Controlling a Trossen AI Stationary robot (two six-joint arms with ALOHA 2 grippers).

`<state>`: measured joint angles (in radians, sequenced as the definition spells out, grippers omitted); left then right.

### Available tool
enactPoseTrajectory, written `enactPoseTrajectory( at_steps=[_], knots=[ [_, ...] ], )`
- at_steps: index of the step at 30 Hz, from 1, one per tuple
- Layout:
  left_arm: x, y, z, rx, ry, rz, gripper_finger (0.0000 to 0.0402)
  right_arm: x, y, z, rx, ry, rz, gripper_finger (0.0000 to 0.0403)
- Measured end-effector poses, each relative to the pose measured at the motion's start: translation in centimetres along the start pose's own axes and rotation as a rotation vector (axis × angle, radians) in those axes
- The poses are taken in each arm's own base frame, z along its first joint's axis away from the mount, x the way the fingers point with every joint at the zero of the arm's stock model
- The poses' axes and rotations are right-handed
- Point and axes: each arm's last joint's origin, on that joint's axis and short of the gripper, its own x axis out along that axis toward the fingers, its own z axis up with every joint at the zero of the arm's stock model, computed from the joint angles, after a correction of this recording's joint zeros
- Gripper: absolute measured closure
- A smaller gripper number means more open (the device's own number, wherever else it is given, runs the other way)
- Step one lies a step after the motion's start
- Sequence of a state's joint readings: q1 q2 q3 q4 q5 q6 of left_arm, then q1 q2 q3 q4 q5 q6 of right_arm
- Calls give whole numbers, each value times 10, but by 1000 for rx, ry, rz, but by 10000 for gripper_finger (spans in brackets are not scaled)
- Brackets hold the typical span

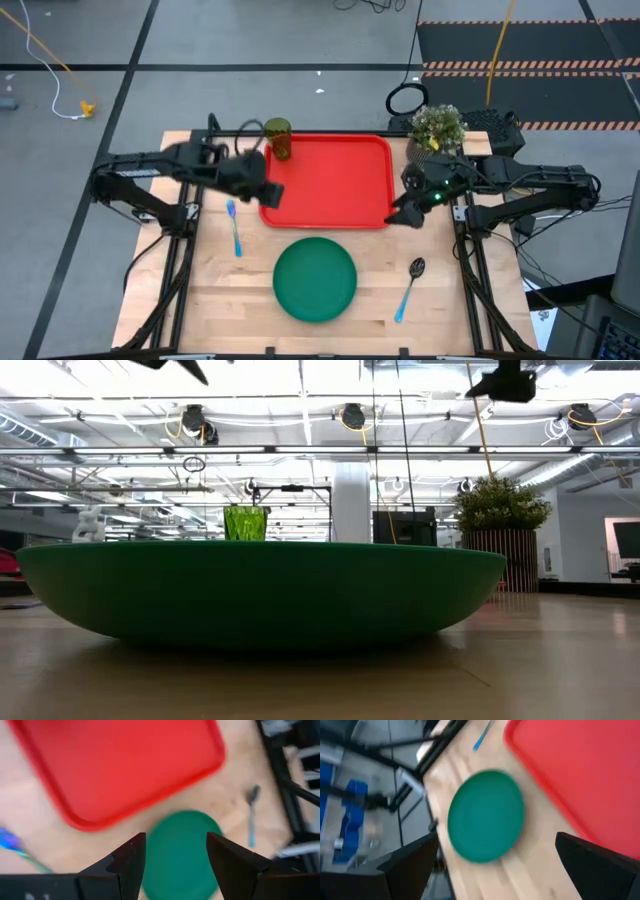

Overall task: Pick and place plate/cup/fork/spoon on tray
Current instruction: Put the green plate on the orange serving tray to the bottom right of the green glass

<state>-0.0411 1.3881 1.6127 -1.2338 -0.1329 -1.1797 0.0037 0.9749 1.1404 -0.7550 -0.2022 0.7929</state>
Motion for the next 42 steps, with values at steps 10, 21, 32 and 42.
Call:
enactPoseTrajectory(
  at_steps=[10, 21, 32, 42],
  knots=[
    [31, -44, -68, -10, 128, -37, 192, 18, -5, -21, -74, 55, -52, 9],
    [57, -56, -93, 124, 175, 18, 192, 52, -6, -55, 259, 109, 38, 9],
    [56, -54, -95, 351, 208, -10, 193, 74, 46, -68, 446, 25, 124, 9],
    [90, -35, -110, 332, 251, 67, 193, 118, 83, -75, 473, 182, 31, 9]
  ],
)
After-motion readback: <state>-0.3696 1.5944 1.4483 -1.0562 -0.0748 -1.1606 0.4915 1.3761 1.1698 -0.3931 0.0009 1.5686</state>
